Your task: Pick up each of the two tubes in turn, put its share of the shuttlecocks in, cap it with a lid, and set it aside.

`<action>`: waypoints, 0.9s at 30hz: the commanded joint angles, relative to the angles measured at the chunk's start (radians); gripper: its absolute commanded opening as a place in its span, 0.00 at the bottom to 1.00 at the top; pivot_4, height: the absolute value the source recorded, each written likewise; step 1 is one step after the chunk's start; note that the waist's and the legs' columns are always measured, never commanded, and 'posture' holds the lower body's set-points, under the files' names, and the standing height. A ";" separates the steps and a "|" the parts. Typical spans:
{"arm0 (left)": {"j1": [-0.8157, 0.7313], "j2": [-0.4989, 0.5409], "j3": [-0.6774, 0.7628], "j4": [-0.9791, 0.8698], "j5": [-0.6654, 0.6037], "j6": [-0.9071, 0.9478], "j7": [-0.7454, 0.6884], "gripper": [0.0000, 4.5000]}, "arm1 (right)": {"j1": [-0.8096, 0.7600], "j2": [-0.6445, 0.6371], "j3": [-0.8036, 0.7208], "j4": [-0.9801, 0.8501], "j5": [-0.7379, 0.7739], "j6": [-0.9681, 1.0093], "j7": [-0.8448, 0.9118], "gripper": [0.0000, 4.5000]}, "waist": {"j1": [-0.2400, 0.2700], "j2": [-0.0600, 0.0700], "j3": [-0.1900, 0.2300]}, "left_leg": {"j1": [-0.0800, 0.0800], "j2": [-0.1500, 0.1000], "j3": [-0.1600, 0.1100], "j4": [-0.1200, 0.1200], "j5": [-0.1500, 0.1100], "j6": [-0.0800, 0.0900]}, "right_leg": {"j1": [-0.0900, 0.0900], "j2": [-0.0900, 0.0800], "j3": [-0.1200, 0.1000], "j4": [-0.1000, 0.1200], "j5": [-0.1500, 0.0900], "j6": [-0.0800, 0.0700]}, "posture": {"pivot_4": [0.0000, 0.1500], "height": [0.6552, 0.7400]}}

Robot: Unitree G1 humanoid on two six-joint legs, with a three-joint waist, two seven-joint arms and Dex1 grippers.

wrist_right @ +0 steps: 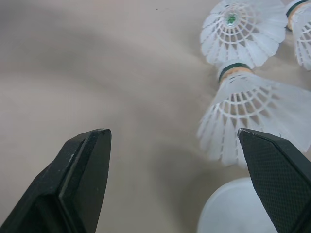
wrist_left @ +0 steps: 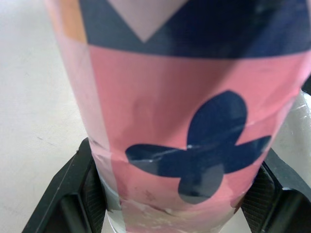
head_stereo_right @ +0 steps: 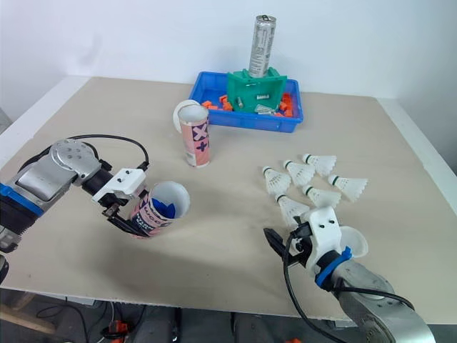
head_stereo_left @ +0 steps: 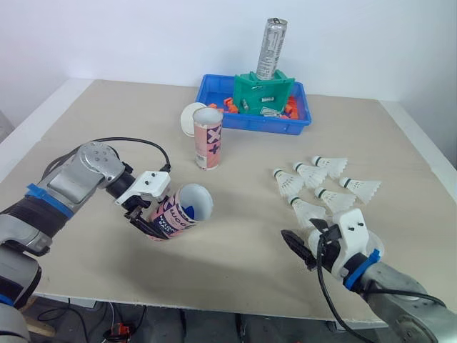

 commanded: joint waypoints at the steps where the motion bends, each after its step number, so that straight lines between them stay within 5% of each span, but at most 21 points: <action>1: 0.005 0.010 0.007 0.008 0.022 0.004 0.001 0.73 | -0.017 0.010 0.004 0.004 -0.036 -0.026 -0.005 1.00 | 0.000 0.000 0.000 | 0.000 0.000 0.000 0.000 0.000 0.000 | 0.000 0.000 0.000 0.000 0.000 0.000 | 1.00 0.85; 11: 0.029 0.008 0.047 -0.026 0.000 0.027 0.001 0.73 | -0.083 0.065 0.031 0.112 -0.120 -0.069 -0.014 1.00 | 0.000 0.001 0.000 | 0.000 0.000 0.000 0.000 0.000 0.000 | 0.000 0.000 0.000 0.000 0.000 0.000 | 1.00 0.85; 14: 0.037 0.009 0.057 -0.035 0.002 0.032 0.001 0.72 | -0.101 0.079 0.036 0.137 -0.148 -0.076 -0.022 0.81 | 0.000 0.001 0.000 | -0.001 0.000 0.000 0.000 0.000 0.000 | 0.000 0.000 0.000 0.000 -0.001 0.001 | 1.00 0.85; 21: 0.048 0.008 0.075 -0.049 0.002 0.044 0.001 0.72 | -0.130 0.107 0.046 0.153 -0.174 -0.078 -0.018 0.03 | 0.000 0.001 0.000 | -0.001 0.000 0.000 0.000 0.000 0.000 | -0.001 0.000 0.000 0.000 -0.001 0.001 | 1.00 0.85; 27: 0.057 0.008 0.085 -0.056 0.005 0.049 0.001 0.72 | -0.135 0.117 0.046 0.155 -0.187 -0.078 -0.015 0.01 | 0.000 0.001 0.000 | -0.002 0.000 0.000 0.000 0.000 0.000 | -0.001 0.000 0.000 0.000 -0.001 0.001 | 1.00 0.85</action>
